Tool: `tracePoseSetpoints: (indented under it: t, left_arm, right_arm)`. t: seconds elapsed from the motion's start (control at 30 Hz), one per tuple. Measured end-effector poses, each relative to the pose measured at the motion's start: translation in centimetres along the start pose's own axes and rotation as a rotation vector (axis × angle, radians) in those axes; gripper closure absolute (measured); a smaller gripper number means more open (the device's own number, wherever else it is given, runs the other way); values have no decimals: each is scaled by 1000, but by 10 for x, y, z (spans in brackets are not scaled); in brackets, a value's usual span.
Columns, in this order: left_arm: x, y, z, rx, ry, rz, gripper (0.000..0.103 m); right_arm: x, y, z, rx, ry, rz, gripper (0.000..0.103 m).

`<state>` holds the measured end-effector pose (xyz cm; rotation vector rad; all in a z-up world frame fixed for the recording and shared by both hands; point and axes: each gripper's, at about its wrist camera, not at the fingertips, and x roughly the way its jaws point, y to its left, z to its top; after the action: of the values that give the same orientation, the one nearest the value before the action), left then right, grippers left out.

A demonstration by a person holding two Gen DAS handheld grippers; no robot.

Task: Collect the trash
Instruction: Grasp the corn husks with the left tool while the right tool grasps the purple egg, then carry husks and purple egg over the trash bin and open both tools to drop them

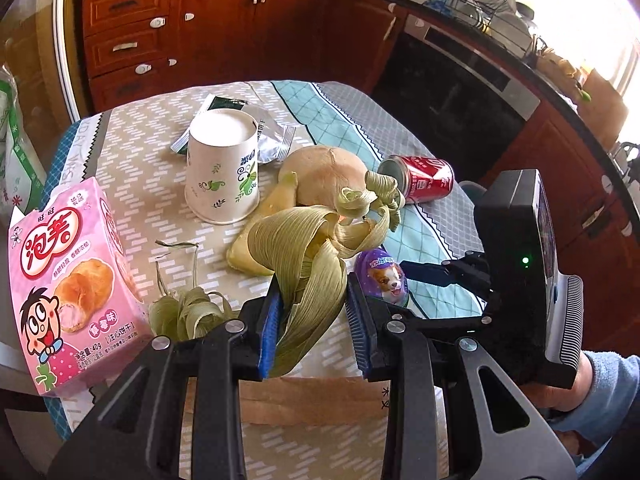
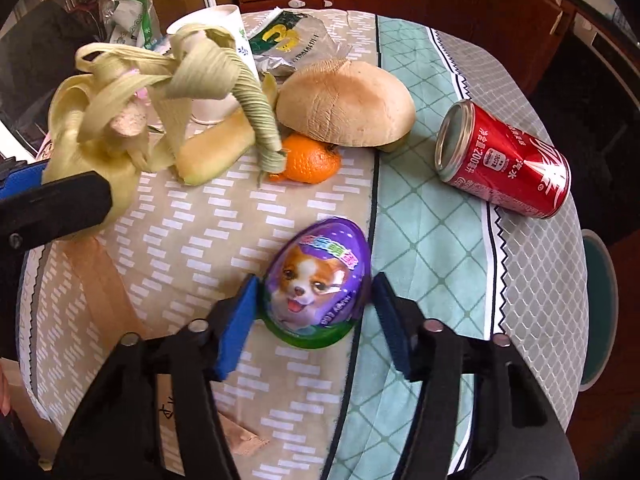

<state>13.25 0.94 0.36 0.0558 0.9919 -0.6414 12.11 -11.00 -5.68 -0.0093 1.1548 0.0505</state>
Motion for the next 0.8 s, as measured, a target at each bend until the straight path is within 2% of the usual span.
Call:
tracePoseSetpoints:
  t: [0.13, 0.4, 0.63, 0.8]
  left_arm:
    - [-2, -3, 0, -6, -2, 1, 71]
    - [-15, -29, 6, 29, -20, -19, 72]
    - [-25, -70, 21, 89, -44, -48, 72]
    - [-27, -107, 36, 149, -53, -96, 72]
  right_arm:
    - [-10, -8, -7, 27, -11, 21, 53]
    - [-58, -39, -26, 88, -74, 29, 53]
    - [-92, -83, -43, 148, -130, -6, 53]
    - [-115, -128, -55, 214, -171, -36, 53]
